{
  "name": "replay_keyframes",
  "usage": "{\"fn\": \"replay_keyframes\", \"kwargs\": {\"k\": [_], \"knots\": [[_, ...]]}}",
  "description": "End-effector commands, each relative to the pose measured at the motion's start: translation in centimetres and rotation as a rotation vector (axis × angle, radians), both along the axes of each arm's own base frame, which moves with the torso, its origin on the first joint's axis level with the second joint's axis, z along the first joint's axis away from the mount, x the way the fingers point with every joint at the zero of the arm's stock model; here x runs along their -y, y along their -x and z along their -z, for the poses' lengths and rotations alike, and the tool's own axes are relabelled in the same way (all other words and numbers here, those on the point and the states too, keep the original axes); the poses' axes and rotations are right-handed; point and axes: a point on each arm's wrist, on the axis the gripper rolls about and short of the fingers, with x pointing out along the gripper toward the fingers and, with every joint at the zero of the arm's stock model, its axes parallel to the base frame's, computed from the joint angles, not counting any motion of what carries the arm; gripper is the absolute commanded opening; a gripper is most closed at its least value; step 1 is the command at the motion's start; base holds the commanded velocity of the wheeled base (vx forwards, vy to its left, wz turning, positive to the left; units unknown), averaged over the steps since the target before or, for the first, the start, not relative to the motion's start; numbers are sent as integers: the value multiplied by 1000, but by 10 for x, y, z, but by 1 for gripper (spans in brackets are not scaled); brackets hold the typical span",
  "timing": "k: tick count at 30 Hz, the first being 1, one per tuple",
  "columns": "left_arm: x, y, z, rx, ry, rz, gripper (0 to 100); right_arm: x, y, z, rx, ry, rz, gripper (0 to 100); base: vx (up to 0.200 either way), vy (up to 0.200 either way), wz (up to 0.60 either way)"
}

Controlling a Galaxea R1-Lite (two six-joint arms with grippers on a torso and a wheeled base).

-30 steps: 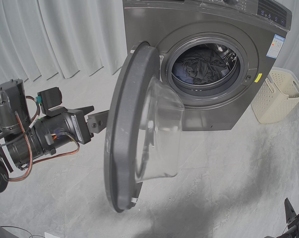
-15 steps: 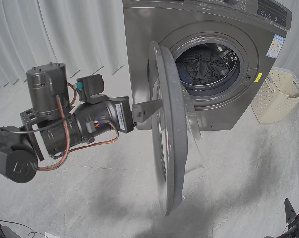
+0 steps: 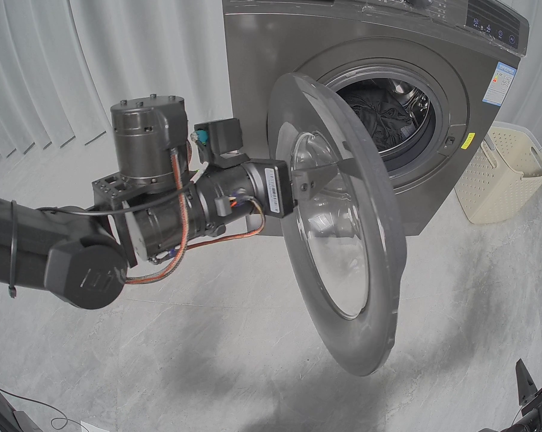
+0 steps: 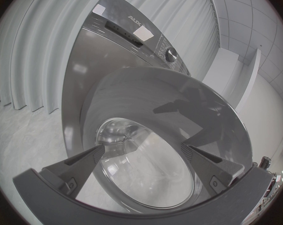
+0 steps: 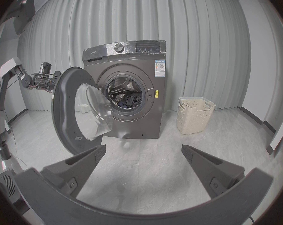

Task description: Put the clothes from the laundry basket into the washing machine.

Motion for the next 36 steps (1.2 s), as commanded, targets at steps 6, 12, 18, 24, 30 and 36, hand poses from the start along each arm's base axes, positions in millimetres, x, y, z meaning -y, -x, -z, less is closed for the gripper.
{"fn": "replay_keyframes", "kwargs": {"k": [6, 12, 18, 24, 30, 36], "knots": [[34, -21, 10, 7, -6, 34, 100, 0, -1, 5, -11, 0, 0, 100, 0, 0, 0], [43, -31, 5, 33, 14, 35, 100, 0, -1, 5, -11, 0, 0, 100, 0, 0, 0], [59, -42, 7, 50, 35, 39, 100, 0, -1, 5, -11, 0, 0, 100, 0, 0, 0], [76, -55, 8, 70, 59, 1, 100, 0, -1, 5, -11, 0, 0, 100, 0, 0, 0], [88, -75, 5, 104, 112, -55, 100, 0, -1, 5, -11, 0, 0, 100, 0, 0, 0], [101, -95, 2, 107, 223, -191, 100, 0, -1, 5, -11, 0, 0, 100, 0, 0, 0]]}}
